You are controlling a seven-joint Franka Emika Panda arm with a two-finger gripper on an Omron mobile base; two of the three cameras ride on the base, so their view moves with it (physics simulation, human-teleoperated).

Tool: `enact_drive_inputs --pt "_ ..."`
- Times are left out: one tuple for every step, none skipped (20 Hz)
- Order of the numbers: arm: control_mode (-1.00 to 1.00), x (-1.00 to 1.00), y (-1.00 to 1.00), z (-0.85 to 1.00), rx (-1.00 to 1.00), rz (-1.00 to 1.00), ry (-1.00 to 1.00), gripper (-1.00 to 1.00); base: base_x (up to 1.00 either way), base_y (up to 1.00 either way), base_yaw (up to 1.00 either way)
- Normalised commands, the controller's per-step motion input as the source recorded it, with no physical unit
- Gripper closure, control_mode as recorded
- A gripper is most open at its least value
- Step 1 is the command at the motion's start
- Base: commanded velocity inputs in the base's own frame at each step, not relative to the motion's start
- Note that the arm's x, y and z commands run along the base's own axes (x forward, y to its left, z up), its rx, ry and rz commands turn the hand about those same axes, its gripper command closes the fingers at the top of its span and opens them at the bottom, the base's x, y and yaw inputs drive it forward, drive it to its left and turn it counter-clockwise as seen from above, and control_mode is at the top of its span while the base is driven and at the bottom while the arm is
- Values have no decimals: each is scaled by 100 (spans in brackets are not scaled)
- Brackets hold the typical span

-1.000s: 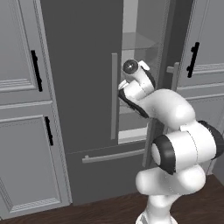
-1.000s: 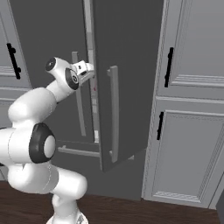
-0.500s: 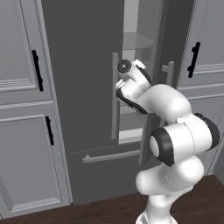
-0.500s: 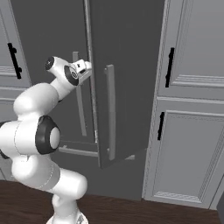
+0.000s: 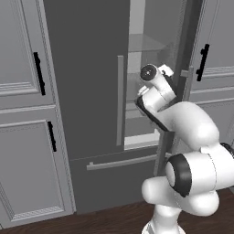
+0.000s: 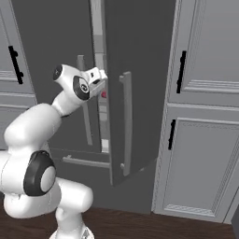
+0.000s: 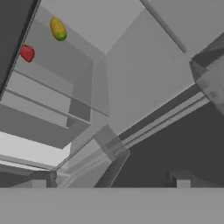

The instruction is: Take the strawberry from the fridge and place it on top of the pancake, located on the dining counter.

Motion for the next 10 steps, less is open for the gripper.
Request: enact_drive_inputs --pt "-100 -74 -100 24 0 -7 -6 -100 0 0 0" --pt "-100 -66 -100 19 0 -7 -2 -100 0 0 0" --pt "-100 -52 -94 19 0 -7 0 -100 0 0 0" --pt "-100 -46 -99 21 0 -7 0 -100 0 0 0" --pt "-100 -41 -100 18 2 -6 0 -100 0 0 0" --pt "-100 -33 -100 16 3 -6 0 -100 0 0 0" --pt "-100 -22 -100 19 1 -6 0 -100 0 0 0" --pt "-100 -25 -100 21 2 -5 0 -100 0 0 0" --pt "-100 -21 -100 14 3 -5 0 -100 0 0 0" --pt "-100 -17 -100 16 2 -5 0 -100 0 0 0"
